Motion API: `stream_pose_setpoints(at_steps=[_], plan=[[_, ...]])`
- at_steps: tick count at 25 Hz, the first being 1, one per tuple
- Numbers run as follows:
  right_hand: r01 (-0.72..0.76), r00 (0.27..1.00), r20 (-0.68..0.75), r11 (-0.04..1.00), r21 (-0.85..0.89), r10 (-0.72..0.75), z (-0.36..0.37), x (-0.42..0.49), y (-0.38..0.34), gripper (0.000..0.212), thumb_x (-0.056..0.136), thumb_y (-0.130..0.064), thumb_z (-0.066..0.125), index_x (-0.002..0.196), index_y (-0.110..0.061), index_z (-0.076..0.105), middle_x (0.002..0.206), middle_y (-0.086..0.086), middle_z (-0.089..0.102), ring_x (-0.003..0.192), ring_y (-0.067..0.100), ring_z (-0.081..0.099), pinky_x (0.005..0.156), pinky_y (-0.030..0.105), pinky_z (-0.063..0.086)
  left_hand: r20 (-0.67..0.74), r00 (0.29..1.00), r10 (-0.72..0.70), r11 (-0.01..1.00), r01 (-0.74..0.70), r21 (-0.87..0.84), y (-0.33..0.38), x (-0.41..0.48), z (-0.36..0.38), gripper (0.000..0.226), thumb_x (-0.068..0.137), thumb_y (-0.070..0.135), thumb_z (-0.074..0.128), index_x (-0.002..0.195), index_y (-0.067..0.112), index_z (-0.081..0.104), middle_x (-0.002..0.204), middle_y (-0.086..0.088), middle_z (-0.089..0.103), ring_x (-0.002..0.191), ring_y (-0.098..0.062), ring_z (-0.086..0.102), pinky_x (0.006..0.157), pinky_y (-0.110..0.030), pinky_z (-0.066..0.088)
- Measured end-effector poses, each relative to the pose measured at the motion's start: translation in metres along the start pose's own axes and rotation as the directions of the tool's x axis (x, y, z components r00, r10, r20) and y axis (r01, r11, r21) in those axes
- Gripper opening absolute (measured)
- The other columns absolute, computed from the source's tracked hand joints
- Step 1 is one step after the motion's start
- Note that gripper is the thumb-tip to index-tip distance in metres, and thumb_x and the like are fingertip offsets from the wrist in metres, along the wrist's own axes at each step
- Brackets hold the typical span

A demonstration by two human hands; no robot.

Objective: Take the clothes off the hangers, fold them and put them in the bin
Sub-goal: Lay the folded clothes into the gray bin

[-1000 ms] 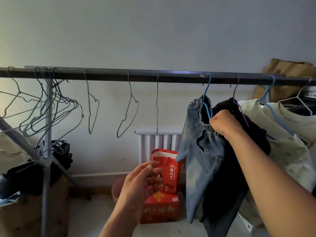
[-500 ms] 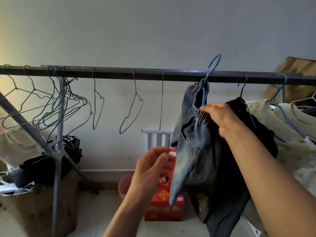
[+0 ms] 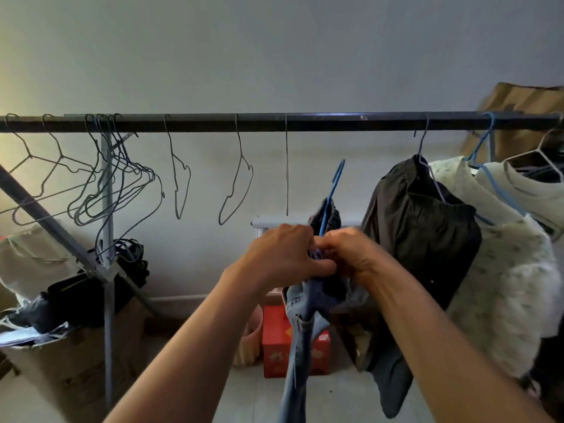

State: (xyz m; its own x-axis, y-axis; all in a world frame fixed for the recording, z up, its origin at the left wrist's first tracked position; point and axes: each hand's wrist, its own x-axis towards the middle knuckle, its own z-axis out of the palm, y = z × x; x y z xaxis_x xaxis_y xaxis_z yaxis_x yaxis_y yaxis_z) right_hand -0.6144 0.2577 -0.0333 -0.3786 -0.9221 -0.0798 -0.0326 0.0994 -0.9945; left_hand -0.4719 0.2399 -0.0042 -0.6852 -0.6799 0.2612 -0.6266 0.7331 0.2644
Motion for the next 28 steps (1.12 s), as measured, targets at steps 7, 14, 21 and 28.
stream_pose_setpoints(at_steps=[7,14,21,28], plan=[[-0.105,0.965,-0.216,0.976,0.189,0.146,0.011,0.004,0.019,0.031,0.091,-0.005,0.052,0.061,-0.003,0.054,0.036,0.002,0.041,0.022,0.007,0.025,0.032,0.01,0.019,0.031,0.975,0.22,0.96,-0.222,0.17,-0.012,-0.045,0.007,0.04,0.084,0.048,0.06,0.064,0.018,0.043,0.067,0.002,0.049,0.063,-0.016,0.044,0.051,-0.029,0.027],[-0.15,0.984,-0.021,0.895,0.421,0.175,0.014,-0.01,0.005,0.032,0.093,0.002,0.039,0.061,-0.004,0.042,0.037,0.001,0.044,0.021,0.003,0.018,0.025,0.012,0.011,0.056,0.973,0.226,0.934,-0.2,-0.296,-0.03,-0.06,0.026,0.017,0.088,0.04,0.063,0.088,0.024,0.058,0.082,0.007,0.059,0.073,-0.013,0.058,0.065,-0.033,0.051],[-0.215,0.974,0.082,0.736,0.642,0.213,-0.005,-0.006,-0.004,0.039,0.095,-0.001,0.022,0.059,-0.015,0.03,0.029,-0.004,0.025,0.017,0.006,0.016,0.022,0.015,0.008,0.085,0.958,0.274,0.932,-0.243,-0.269,-0.041,-0.066,0.037,0.026,0.081,0.037,0.072,0.069,0.036,0.049,0.073,0.011,0.054,0.068,-0.006,0.051,0.065,-0.03,0.048],[-0.193,0.947,0.32,0.856,0.479,0.035,-0.009,-0.045,-0.035,0.02,0.091,-0.008,0.038,0.071,-0.01,0.043,0.043,-0.005,0.038,0.025,0.002,0.024,0.025,0.013,0.015,-0.048,0.999,-0.007,0.947,-0.009,-0.321,-0.065,-0.046,0.068,0.028,0.087,0.026,0.066,0.07,0.029,0.044,0.068,0.01,0.051,0.064,-0.012,0.056,0.061,-0.029,0.045]])
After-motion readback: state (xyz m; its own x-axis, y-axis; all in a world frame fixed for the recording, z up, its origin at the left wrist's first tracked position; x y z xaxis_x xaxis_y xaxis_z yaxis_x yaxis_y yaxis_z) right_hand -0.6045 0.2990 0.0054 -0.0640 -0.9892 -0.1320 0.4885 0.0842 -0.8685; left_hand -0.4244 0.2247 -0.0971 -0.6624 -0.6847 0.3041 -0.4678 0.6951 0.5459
